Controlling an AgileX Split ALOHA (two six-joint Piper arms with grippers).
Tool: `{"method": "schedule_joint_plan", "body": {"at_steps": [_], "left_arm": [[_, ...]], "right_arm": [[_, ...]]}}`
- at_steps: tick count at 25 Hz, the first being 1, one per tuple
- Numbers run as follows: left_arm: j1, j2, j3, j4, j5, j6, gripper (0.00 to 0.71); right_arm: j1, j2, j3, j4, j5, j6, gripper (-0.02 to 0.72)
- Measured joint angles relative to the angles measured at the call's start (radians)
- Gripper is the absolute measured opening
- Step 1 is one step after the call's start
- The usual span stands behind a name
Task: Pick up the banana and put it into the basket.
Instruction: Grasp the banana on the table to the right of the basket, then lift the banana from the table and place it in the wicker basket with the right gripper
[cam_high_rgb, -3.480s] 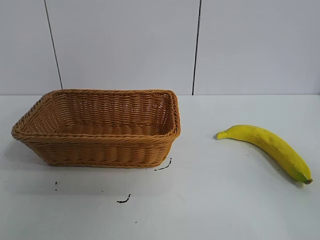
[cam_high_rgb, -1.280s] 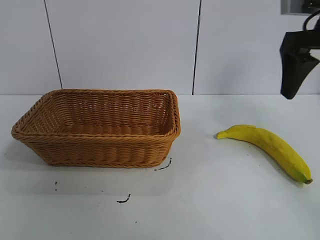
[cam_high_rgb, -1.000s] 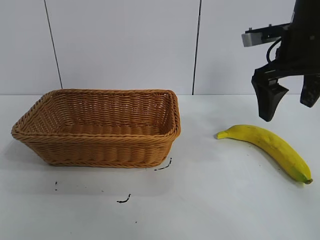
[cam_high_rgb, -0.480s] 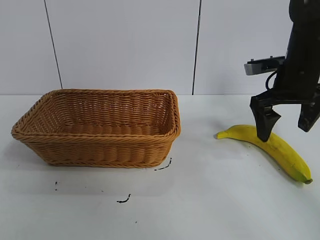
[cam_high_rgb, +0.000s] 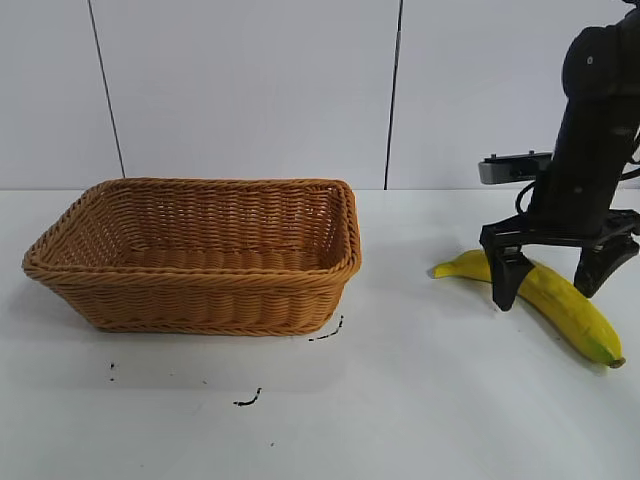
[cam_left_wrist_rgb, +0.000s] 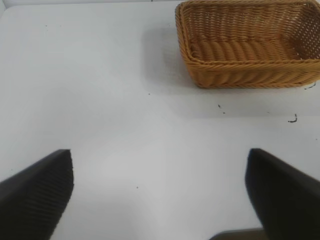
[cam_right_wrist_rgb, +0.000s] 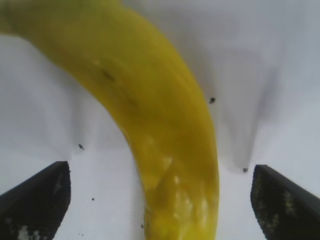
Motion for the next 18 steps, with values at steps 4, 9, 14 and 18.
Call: {"method": "schedule_joint_plan", "body": {"at_steps": [4, 9, 14, 18], "left_arm": [[0.000, 0.000, 0.000, 0.000, 0.000, 0.000, 0.693], [0.000, 0.000, 0.000, 0.000, 0.000, 0.000, 0.693], [0.000, 0.000, 0.000, 0.000, 0.000, 0.000, 0.693], [0.000, 0.000, 0.000, 0.000, 0.000, 0.000, 0.693]], "right_arm": [[0.000, 0.000, 0.000, -0.008, 0.005, 0.000, 0.355], [0.000, -0.018, -0.002, -0.017, 0.023, 0.003, 0.285], [0.000, -0.117, -0.006, -0.018, 0.050, 0.003, 0.285], [0.000, -0.216, -0.006, -0.014, 0.112, 0.003, 0.285]]}}
